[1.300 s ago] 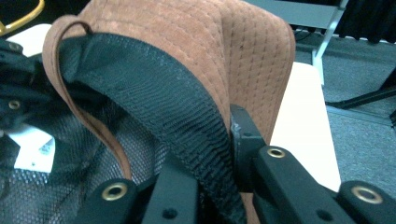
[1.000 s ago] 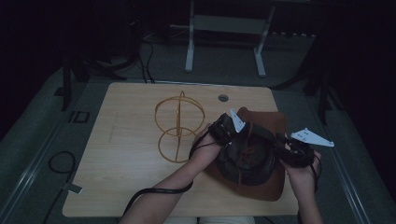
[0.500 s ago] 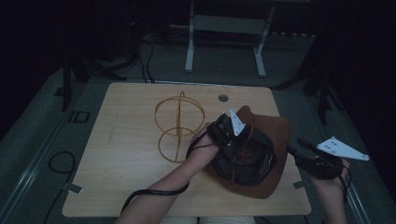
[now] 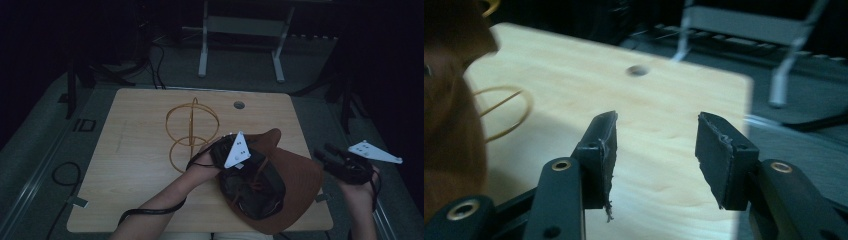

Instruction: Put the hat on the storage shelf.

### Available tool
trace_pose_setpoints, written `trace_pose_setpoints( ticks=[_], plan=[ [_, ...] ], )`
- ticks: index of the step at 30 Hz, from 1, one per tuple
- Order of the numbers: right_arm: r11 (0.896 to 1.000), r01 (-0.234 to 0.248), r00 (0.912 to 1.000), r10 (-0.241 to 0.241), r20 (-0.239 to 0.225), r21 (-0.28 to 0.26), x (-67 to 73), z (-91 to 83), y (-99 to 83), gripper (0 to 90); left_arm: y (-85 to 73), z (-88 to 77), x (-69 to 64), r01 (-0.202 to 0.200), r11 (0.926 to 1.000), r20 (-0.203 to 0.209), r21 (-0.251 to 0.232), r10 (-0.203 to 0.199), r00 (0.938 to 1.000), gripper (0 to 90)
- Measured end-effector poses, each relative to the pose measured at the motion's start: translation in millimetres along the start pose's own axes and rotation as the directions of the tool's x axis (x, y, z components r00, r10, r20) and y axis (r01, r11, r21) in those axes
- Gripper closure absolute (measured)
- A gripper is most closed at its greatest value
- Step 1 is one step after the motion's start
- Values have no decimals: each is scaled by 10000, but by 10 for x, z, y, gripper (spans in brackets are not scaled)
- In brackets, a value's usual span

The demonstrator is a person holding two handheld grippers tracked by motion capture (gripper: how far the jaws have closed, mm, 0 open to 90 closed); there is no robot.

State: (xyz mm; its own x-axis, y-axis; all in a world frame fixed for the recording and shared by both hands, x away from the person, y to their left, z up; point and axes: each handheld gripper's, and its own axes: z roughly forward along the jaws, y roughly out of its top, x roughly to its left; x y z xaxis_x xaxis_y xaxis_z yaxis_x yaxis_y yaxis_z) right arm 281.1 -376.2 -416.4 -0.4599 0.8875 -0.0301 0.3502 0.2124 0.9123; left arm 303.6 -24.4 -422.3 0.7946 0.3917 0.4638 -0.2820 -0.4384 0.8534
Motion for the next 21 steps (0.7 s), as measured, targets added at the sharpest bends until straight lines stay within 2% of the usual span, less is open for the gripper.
trace_pose_setpoints(
  ticks=[1,3,5,6,8,10,13,15,17,18,21],
  plan=[
    [9999,38,9996,-35,-282,105,44,37,-20,504,-7,-37,-8,-196,9989,87,-434,200,9998,872],
    [9997,49,9968,-30,-796,243,132,103,-56,500,-7,-95,-13,-442,9956,167,-831,458,9988,872],
    [9992,74,9947,-34,-1026,385,234,157,-74,497,-15,-148,-10,-627,9903,384,-1239,679,9970,871],
    [9991,176,9909,-123,-1342,384,287,177,-76,496,-21,-174,-8,-668,9869,492,-1471,747,9960,871],
    [9991,243,9787,-168,-2044,338,408,204,-73,491,-23,-223,-12,-695,9812,670,-1801,827,9943,871],
    [9991,404,9576,-341,-2859,163,539,230,-66,473,-25,-242,-30,-478,9777,825,-2047,659,9944,871],
    [9982,535,9329,-595,-3551,-266,715,260,-37,448,-41,-207,-84,-235,9794,913,-2007,426,9949,870],
    [9963,677,9110,-832,-4040,-526,809,285,-9,447,-50,-174,-119,-218,9807,938,-1944,407,9948,870],
    [9905,1106,9047,-1344,-4043,-818,896,295,13,448,-54,-152,-143,-227,9814,976,-1904,419,9943,870],
    [9881,1217,8976,-1501,-4145,-945,928,303,19,448,-53,-145,-150,-221,9817,1016,-1890,420,9939,870],
    [9832,1346,8858,-1751,-4298,-1232,988,321,36,460,-42,-132,-188,-563,9840,1067,-1688,750,9915,870]
  ],
)
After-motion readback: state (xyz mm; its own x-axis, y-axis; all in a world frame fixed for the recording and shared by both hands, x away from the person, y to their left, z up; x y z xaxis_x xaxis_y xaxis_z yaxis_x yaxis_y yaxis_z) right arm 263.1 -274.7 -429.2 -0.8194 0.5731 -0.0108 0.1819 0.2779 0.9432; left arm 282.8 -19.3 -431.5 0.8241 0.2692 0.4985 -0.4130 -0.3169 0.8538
